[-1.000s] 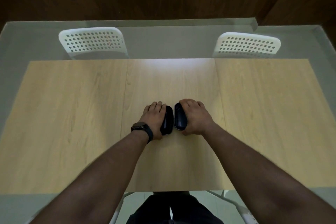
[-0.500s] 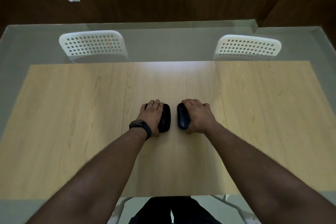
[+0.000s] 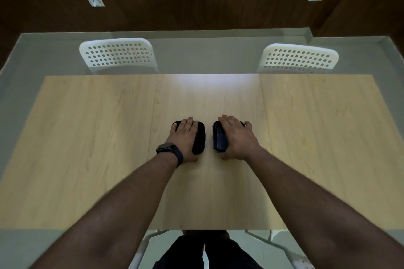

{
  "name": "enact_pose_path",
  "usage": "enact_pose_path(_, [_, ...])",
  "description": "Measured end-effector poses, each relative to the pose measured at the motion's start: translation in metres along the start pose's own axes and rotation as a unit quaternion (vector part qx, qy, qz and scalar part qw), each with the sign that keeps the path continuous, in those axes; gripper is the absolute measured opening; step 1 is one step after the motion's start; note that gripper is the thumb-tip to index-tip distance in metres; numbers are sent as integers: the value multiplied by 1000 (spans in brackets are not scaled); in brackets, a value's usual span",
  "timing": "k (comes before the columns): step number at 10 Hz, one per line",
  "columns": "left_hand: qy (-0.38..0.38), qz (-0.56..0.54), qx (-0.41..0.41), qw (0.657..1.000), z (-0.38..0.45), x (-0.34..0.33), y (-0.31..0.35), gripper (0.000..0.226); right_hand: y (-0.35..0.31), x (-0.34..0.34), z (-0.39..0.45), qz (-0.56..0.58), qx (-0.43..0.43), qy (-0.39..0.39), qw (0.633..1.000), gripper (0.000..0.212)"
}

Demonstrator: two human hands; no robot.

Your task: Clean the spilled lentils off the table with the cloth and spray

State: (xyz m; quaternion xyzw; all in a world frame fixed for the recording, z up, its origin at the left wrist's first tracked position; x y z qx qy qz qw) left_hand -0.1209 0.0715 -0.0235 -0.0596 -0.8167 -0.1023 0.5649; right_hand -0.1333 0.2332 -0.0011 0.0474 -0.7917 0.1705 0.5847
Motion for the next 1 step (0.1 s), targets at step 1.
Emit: enact_pose_path(1, [21, -34, 9, 999, -12, 7, 6, 130, -8, 7, -15, 12, -1, 35, 999, 125])
Point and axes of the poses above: each hand's wrist, its own z-axis towards the middle knuckle, its own x-axis out of the back of the hand, y = z × x, the point moved 10 cm from there along z, towards the middle knuckle, and after that the axes turned 8 degrees about y, right-handed, at the moved point
